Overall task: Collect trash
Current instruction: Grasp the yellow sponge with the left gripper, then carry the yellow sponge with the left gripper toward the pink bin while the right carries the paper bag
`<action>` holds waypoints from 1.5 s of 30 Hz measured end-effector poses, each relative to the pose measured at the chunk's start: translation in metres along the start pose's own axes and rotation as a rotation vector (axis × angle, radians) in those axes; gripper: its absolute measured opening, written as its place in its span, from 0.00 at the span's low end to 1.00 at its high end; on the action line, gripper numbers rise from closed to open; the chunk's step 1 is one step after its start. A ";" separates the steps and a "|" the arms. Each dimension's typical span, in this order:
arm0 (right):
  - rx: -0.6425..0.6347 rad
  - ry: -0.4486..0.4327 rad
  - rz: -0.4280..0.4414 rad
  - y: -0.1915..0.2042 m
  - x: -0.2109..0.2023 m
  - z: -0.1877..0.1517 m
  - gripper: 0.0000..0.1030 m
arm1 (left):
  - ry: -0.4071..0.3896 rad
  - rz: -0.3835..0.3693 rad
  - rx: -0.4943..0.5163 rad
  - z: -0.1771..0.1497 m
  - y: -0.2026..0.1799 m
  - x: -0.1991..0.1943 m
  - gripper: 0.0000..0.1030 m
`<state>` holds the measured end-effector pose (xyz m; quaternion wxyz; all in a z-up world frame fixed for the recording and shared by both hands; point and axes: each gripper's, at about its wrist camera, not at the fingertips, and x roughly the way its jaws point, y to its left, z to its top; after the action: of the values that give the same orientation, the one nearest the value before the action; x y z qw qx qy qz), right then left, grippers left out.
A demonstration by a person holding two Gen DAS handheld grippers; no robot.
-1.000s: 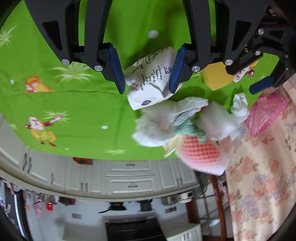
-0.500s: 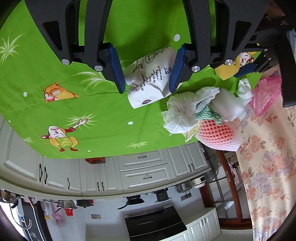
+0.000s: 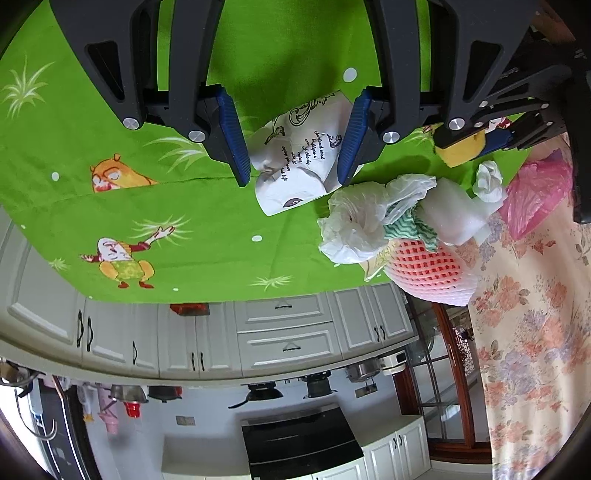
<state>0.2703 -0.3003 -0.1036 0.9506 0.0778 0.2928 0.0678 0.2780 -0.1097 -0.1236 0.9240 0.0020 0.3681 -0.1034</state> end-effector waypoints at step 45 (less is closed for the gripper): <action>-0.345 0.056 0.302 0.201 0.018 0.002 0.46 | -0.253 0.223 -0.146 -0.018 0.165 -0.117 0.52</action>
<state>0.2691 -0.1011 -0.0737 0.9204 -0.0451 0.2881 0.2604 0.2145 0.0756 -0.0688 0.9663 -0.0375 0.2530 0.0274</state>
